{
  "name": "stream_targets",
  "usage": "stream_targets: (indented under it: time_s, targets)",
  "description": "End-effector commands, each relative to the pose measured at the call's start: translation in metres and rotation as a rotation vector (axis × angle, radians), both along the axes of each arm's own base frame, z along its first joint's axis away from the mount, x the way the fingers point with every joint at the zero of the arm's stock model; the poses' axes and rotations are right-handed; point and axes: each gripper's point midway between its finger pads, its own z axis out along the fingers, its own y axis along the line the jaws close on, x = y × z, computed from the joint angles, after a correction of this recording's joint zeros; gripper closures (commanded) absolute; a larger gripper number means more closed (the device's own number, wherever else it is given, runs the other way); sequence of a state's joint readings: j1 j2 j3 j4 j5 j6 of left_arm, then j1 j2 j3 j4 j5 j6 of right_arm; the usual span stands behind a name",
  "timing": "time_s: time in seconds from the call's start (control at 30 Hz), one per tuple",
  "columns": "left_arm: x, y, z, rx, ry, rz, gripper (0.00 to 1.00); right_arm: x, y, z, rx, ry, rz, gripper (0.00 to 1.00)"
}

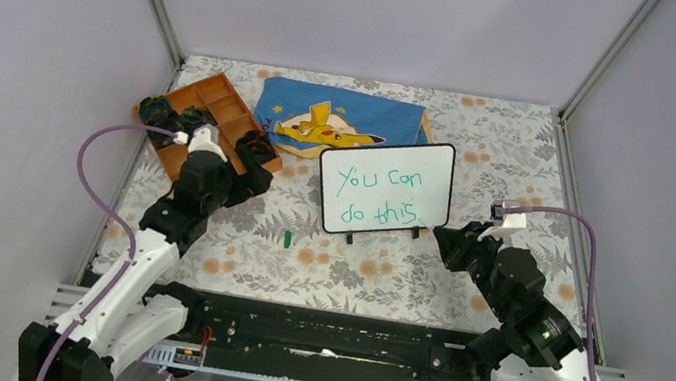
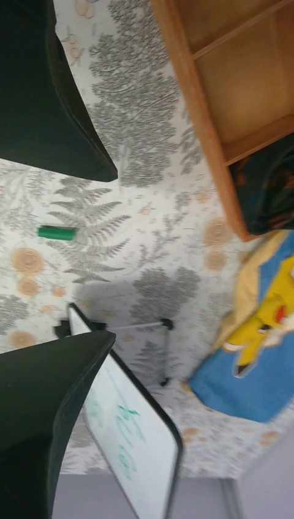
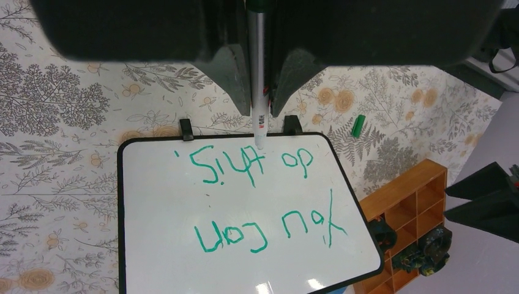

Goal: Write a sentence on the whiteboard

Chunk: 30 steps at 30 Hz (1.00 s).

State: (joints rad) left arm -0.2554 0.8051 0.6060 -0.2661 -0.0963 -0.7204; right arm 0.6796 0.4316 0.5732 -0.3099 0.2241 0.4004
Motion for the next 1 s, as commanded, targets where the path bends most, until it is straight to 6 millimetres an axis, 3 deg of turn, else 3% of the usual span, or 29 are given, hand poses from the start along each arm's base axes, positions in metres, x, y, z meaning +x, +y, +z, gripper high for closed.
stream_targets:
  time_s: [0.0,0.17,0.43,0.97]
  targets:
    - [-0.016,-0.015,-0.007,0.061,0.110,-0.162,0.01,-0.002,0.000,0.008,0.012,-0.037,0.019,1.00]
    - [-0.028,-0.017,-0.037,0.102,0.259,-0.208,0.01,-0.001,0.003,0.012,0.015,-0.072,0.034,1.00]
    - [-0.043,-0.055,-0.062,0.275,0.363,-0.338,0.01,0.002,0.005,0.007,-0.006,-0.054,0.040,1.00]
    - [-0.039,-0.058,-0.118,0.343,0.515,-0.344,0.12,0.003,-0.003,0.009,0.009,-0.065,-0.007,1.00]
